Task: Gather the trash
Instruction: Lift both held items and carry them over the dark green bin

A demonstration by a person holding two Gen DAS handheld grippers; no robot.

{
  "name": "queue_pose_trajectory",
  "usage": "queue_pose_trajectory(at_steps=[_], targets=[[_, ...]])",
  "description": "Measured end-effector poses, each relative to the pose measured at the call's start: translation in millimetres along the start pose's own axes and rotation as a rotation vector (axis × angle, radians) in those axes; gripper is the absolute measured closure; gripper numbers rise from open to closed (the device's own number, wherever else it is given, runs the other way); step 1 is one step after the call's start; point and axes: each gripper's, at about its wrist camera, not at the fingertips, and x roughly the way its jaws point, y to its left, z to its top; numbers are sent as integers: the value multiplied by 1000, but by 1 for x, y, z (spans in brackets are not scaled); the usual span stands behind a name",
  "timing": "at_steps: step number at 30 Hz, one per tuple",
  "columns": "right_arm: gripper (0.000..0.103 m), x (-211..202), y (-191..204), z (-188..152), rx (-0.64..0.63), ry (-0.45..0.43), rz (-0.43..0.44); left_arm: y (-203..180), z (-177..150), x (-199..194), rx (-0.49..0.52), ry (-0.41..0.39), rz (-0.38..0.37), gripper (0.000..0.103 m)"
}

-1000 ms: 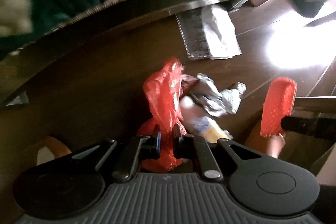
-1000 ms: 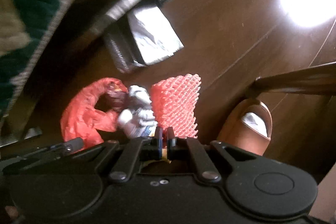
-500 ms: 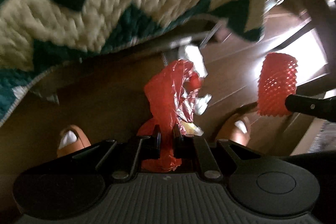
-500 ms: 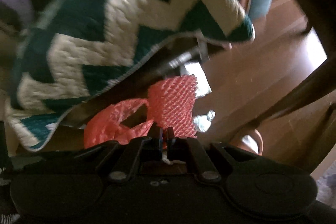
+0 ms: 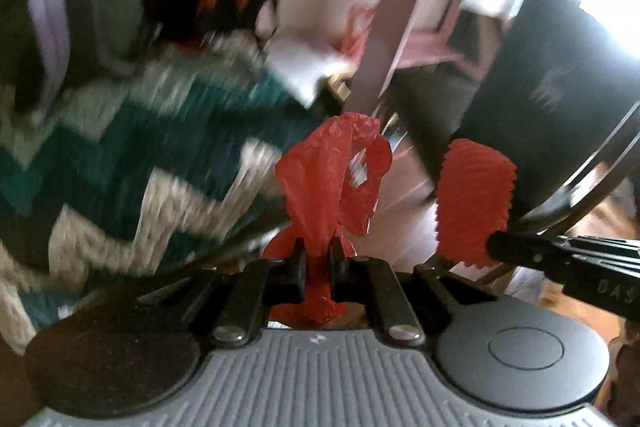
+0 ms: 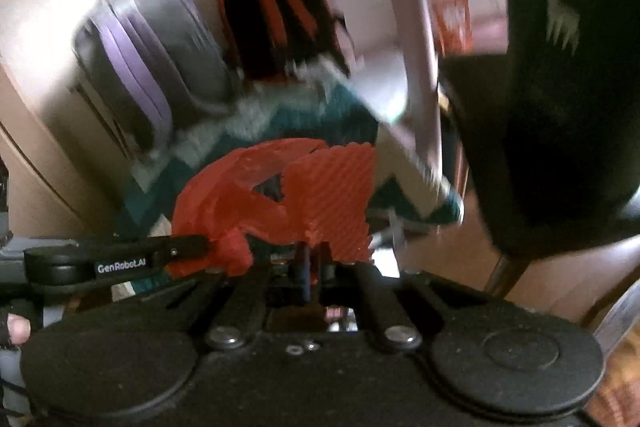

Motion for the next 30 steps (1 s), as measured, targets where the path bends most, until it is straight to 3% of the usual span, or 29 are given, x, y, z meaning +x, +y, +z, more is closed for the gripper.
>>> queue_pose_trajectory(at_steps=[6, 16, 25, 30], targets=[[101, -72, -3, 36, -72, -206, -19, -53, 45, -47, 95, -147, -36, 93], [101, -161, -32, 106, -116, -364, -85, -144, 123, -89, 217, -290, -114, 93], [101, -214, -69, 152, -170, -393, -208, -238, 188, -111, 353, -392, -156, 93], [101, -221, -95, 167, -157, -410, -271, -279, 216, -101, 387, -391, -164, 93]])
